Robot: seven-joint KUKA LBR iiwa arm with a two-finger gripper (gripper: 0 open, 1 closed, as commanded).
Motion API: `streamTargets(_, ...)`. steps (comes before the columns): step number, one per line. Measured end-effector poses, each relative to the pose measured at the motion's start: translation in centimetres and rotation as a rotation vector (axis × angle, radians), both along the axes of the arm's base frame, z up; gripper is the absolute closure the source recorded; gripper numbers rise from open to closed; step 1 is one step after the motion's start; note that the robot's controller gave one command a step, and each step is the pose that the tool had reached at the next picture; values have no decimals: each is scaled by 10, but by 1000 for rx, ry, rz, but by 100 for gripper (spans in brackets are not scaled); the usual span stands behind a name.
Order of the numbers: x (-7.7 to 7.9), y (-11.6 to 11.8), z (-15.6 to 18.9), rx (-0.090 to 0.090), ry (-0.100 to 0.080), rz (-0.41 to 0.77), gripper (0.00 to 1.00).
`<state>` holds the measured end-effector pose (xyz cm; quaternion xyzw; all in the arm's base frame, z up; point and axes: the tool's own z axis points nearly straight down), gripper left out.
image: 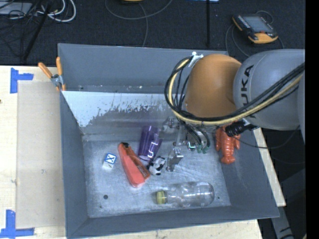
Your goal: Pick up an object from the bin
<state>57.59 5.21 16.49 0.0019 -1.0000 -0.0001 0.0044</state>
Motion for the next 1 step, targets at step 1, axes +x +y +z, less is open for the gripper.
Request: streamTargets(1,2,0,4,0,-8,-1,0)
